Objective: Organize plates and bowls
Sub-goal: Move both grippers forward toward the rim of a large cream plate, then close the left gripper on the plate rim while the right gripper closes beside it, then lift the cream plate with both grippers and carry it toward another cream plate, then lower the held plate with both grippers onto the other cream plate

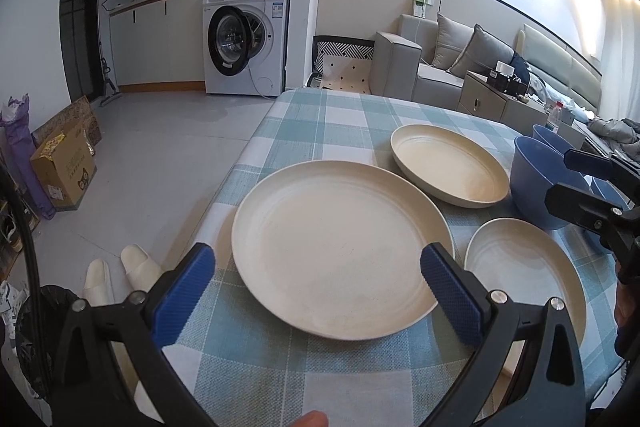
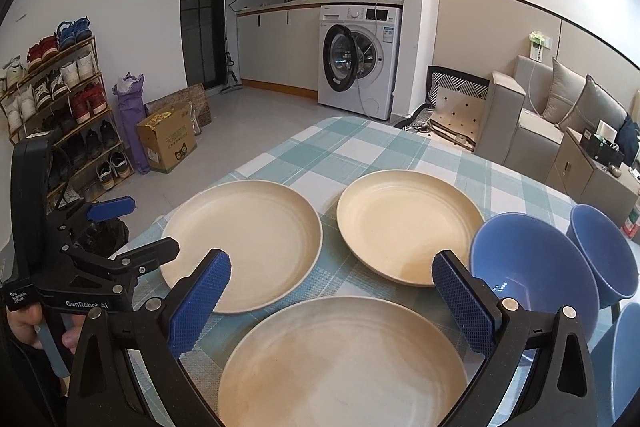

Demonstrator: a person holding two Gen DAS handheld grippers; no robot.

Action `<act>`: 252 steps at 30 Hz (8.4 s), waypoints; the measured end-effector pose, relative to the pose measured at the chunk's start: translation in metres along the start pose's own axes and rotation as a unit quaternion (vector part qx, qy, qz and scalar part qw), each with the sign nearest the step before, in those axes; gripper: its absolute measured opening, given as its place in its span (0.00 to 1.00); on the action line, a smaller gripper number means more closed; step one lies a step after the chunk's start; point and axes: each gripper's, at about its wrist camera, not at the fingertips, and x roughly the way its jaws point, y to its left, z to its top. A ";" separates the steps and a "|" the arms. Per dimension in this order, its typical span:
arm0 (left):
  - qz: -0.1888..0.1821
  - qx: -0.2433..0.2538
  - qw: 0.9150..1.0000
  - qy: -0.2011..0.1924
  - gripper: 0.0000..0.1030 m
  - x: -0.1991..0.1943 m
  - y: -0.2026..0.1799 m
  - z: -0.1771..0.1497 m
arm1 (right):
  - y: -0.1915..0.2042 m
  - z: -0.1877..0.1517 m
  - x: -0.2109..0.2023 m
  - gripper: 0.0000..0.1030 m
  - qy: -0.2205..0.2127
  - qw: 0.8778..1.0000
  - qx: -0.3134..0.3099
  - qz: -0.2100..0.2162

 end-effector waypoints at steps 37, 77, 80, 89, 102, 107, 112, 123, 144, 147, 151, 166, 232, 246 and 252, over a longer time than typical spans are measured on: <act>0.003 -0.033 0.996 0.079 1.00 0.040 0.022 -0.017 | 0.015 0.002 0.090 1.00 0.114 0.993 0.007 0.043; 0.002 -0.067 0.993 0.095 0.74 0.050 0.043 -0.024 | 0.012 -0.006 0.148 0.67 0.200 0.977 0.027 0.068; 0.004 -0.069 0.993 0.094 0.66 0.049 0.044 -0.025 | 0.012 -0.006 0.149 0.62 0.201 0.977 0.027 0.070; -0.006 -0.068 0.993 0.092 0.41 0.047 0.044 -0.026 | 0.019 -0.004 0.148 0.43 0.195 0.979 0.015 0.064; -0.007 -0.059 0.994 0.092 0.35 0.047 0.039 -0.025 | 0.025 -0.004 0.143 0.39 0.182 0.982 -0.002 0.053; -0.005 -0.060 0.994 0.091 0.35 0.047 0.040 -0.024 | 0.028 -0.004 0.138 0.39 0.176 0.983 -0.008 0.052; -0.003 -0.060 0.994 0.088 0.35 0.046 0.040 -0.024 | 0.029 -0.001 0.137 0.39 0.169 0.984 -0.011 0.050; -0.003 -0.058 0.995 0.077 0.35 0.037 0.039 -0.021 | 0.029 0.004 0.125 0.39 0.150 0.987 -0.012 0.049; -0.012 -0.045 0.997 0.053 0.35 0.015 0.028 -0.009 | 0.023 0.008 0.090 0.39 0.117 0.992 -0.004 0.042; -0.013 -0.041 0.998 0.050 0.35 0.013 0.025 -0.009 | 0.022 0.008 0.083 0.39 0.112 0.993 -0.002 0.041; -0.017 -0.036 0.998 0.048 0.35 0.011 0.021 -0.008 | 0.019 0.007 0.073 0.39 0.106 0.994 0.004 0.040; -0.030 -0.014 0.999 0.040 0.35 -0.002 0.003 -0.004 | 0.004 0.003 0.041 0.39 0.083 0.996 0.019 0.029; -0.100 0.086 0.990 0.051 0.37 -0.018 -0.089 -0.016 | -0.046 -0.077 -0.083 0.40 0.053 0.991 0.117 -0.029; -0.108 0.100 0.987 0.059 0.37 -0.015 -0.100 -0.022 | -0.048 -0.094 -0.087 0.40 0.049 0.991 0.118 -0.042; -0.107 0.106 0.987 0.060 0.37 -0.013 -0.104 -0.025 | -0.046 -0.100 -0.090 0.40 0.047 0.991 0.119 -0.046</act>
